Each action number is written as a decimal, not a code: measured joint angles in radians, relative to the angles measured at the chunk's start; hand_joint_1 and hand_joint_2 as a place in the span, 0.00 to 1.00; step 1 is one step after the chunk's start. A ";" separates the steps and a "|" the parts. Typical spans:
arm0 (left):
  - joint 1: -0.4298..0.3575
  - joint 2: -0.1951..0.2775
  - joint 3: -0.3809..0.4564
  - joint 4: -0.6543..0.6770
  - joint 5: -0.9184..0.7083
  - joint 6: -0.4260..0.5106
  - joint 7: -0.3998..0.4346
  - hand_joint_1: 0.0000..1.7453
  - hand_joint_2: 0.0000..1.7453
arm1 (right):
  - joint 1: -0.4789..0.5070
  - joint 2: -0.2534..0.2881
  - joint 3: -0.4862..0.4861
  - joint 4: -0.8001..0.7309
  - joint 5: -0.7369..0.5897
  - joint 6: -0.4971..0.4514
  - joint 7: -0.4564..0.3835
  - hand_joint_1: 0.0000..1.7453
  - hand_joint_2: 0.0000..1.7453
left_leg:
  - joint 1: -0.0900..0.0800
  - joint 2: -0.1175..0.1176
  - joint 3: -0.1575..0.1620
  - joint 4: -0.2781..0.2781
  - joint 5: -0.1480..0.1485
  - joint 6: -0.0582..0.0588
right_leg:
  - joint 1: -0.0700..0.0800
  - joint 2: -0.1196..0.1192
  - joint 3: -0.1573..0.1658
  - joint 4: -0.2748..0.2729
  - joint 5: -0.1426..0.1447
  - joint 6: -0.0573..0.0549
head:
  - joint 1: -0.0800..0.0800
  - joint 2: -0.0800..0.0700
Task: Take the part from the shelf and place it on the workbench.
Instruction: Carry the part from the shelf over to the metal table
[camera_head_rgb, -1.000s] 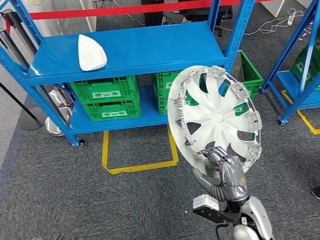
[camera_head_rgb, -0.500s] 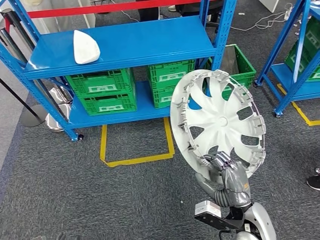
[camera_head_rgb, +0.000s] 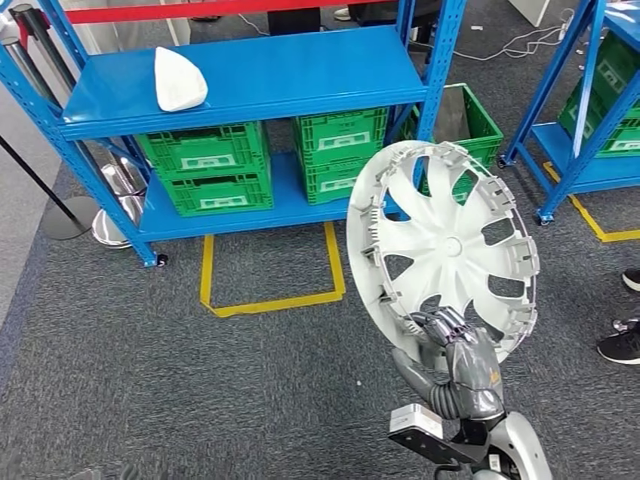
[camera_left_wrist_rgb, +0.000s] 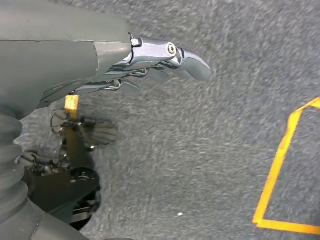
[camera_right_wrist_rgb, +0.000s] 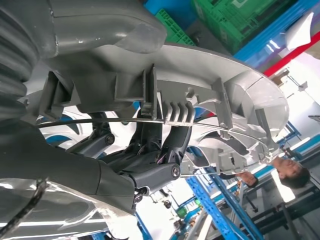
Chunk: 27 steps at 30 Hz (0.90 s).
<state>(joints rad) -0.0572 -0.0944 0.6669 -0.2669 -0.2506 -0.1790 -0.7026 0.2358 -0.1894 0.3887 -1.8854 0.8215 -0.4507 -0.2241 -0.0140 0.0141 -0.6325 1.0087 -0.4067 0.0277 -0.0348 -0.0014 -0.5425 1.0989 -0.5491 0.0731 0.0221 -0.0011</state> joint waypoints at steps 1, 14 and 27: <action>0.000 0.000 0.000 0.001 0.000 0.000 0.000 0.00 1.00 | -0.002 0.000 0.000 0.000 0.000 0.000 0.000 1.00 1.00 | 0.000 -0.001 -0.014 0.020 -0.001 -0.005 | 0.000 0.002 0.018 -0.031 -0.009 -0.007 | 0.000 0.000; 0.022 0.001 0.012 0.014 -0.001 -0.002 0.008 0.00 1.00 | -0.010 0.002 0.000 0.010 0.038 0.000 0.011 1.00 1.00 | 0.010 -0.001 0.016 0.175 -0.135 -0.023 | 0.010 -0.010 -0.065 -0.030 0.051 -0.071 | -0.008 0.000; 0.026 0.010 0.021 0.021 -0.022 -0.010 0.007 0.00 1.00 | -0.027 0.016 0.014 0.022 0.057 -0.001 0.021 1.00 1.00 | -0.014 -0.033 0.075 -0.039 -0.032 0.016 | 0.006 0.000 -0.159 0.194 -0.058 -0.029 | -0.003 0.000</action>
<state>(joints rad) -0.0311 -0.0849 0.6876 -0.2455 -0.2729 -0.1892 -0.6958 0.2087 -0.1736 0.4026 -1.8633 0.8782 -0.4517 -0.2030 -0.0276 -0.0192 -0.5579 0.9702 -0.4385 0.0441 -0.0287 -0.0016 -0.7018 1.2926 -0.6067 0.0437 0.0190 -0.0011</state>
